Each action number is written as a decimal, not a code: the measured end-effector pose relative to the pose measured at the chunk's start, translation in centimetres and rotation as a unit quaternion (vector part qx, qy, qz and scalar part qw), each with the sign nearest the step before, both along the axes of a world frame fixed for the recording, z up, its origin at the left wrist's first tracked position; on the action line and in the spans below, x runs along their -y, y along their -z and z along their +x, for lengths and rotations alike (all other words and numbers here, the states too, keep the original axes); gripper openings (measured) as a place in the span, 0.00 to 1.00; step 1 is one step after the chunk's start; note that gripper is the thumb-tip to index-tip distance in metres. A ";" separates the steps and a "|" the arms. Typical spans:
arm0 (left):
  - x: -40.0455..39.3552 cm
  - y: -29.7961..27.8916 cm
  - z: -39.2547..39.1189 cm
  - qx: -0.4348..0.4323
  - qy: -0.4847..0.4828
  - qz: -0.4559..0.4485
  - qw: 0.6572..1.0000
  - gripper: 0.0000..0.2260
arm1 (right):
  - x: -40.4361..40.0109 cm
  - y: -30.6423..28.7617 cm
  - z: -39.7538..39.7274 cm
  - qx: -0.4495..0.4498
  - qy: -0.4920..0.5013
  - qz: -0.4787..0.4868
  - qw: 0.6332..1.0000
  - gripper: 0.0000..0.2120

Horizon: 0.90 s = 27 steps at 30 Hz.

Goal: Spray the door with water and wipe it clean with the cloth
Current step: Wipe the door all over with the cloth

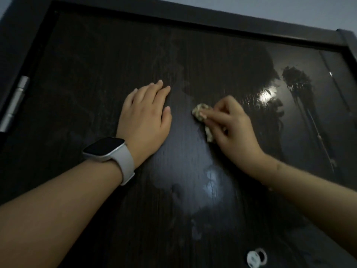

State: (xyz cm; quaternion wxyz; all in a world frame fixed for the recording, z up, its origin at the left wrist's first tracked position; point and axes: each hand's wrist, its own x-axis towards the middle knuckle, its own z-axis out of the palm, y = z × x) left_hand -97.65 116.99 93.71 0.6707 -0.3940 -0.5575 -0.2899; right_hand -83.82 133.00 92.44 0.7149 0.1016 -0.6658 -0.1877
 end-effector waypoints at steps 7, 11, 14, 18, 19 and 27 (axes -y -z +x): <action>2.1 2.5 -1.2 -0.005 -0.049 -0.004 0.999 0.22 | 0.1 9.7 2.1 0.204 0.061 0.133 0.968 0.15; 2.4 3.0 -1.8 0.007 -0.016 0.012 1.000 0.22 | 1.0 4.8 0.9 0.170 0.048 0.141 0.974 0.14; 2.3 2.8 -2.3 0.001 -0.003 0.016 1.000 0.21 | 1.5 -3.0 -0.7 0.048 0.036 0.066 0.996 0.13; 2.2 2.9 -2.3 -0.007 0.004 0.022 1.000 0.23 | 2.3 -10.4 -2.3 -0.053 0.010 -0.038 0.998 0.10; 2.2 2.9 -2.3 -0.011 0.007 0.025 1.000 0.23 | 2.5 -10.6 -2.7 -0.063 0.002 -0.050 0.997 0.10; 2.2 3.1 -2.4 -0.017 0.023 0.026 0.999 0.21 | 4.2 6.3 -1.2 0.137 0.061 0.097 0.984 0.15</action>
